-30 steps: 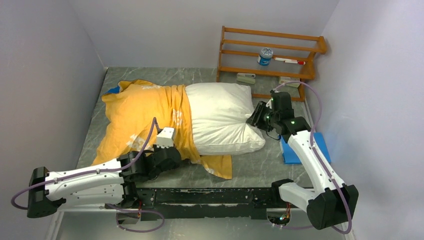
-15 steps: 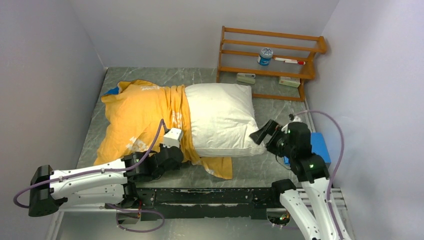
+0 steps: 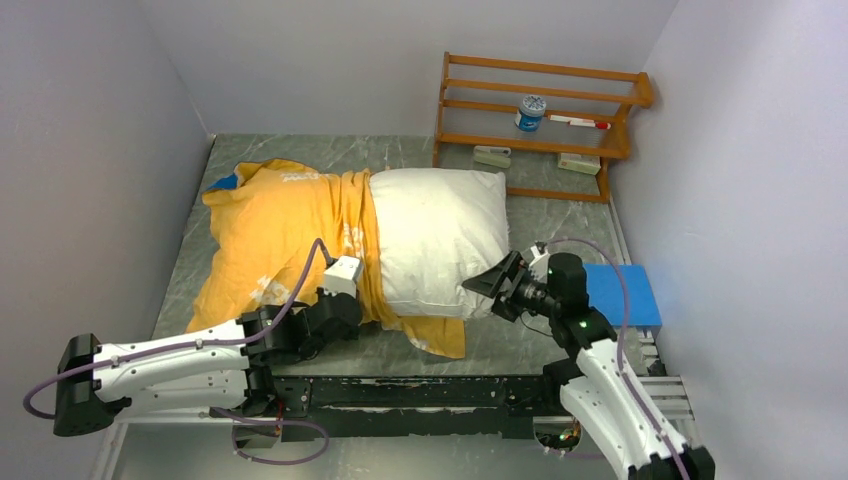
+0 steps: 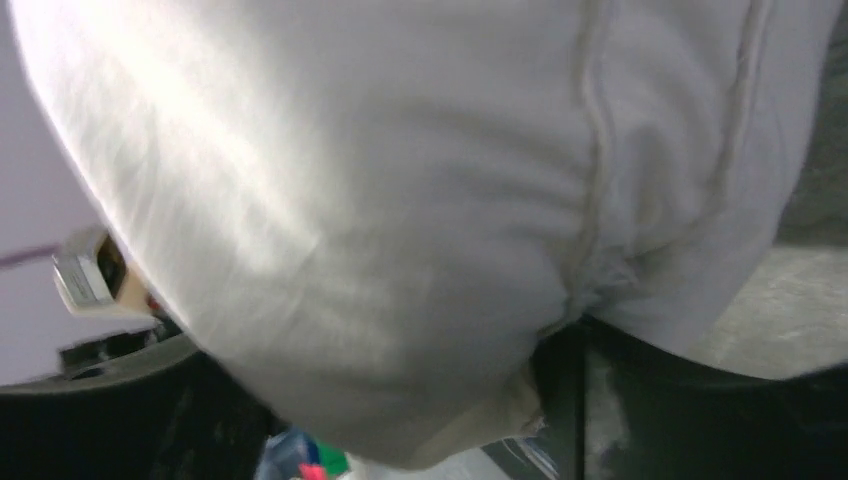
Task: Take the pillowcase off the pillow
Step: Remove the pillow from the pillowcase.
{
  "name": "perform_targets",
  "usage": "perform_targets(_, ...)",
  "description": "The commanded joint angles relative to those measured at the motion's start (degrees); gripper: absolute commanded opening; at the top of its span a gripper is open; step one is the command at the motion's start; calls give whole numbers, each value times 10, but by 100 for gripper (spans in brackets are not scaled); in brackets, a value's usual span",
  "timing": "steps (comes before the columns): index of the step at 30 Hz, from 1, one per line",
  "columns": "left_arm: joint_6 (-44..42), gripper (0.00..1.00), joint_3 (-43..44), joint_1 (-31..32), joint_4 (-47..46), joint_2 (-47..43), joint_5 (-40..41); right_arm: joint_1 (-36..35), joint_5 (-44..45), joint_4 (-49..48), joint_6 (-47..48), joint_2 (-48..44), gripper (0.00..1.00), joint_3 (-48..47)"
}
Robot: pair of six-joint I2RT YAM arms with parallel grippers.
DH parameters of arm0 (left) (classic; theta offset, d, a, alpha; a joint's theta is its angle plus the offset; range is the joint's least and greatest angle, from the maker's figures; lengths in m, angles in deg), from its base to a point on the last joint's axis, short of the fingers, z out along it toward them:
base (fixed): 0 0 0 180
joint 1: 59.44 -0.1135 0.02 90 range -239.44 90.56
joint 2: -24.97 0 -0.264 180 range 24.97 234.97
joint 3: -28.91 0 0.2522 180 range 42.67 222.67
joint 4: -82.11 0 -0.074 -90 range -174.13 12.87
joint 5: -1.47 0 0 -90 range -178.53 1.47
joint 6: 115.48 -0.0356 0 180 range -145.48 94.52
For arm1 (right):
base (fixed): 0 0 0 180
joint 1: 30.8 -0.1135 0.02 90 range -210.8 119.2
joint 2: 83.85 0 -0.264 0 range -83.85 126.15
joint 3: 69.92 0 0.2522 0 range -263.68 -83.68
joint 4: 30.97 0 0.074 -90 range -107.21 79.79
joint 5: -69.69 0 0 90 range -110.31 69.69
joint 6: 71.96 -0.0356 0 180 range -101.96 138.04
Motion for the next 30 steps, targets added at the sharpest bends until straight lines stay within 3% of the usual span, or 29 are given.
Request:
perform_targets(1,-2,5,17,2,-3,4,-7,-46,60,-110,-38,77,64,-16)
perform_targets(4,7,5,28,2,19,8,-3,-53,128,-47,37,143,24,-114)
perform_targets(7,28,5,51,2,73,5,23,-49,296,86,105,169,0,-245)
perform_targets(11,40,5,104,2,151,-10,62,-41,458,133,177,139,0,-365)
perform_targets(16,-30,5,174,2,132,-49,78,-40,425,133,234,140,0,-445)
perform_targets(20,-71,5,198,2,111,-53,81,-41,396,159,230,162,0,-447)
perform_targets(23,-78,5,194,2,120,-39,79,-40,466,183,217,152,0,-428)
perform_targets(28,-82,5,163,2,120,2,-9,-36,548,225,216,180,0,-356)
perform_targets(29,-76,8,157,2,120,7,-20,-35,551,236,211,189,0,-344)
perform_targets(30,-72,26,152,3,118,7,-28,-31,551,238,204,194,0,-332)
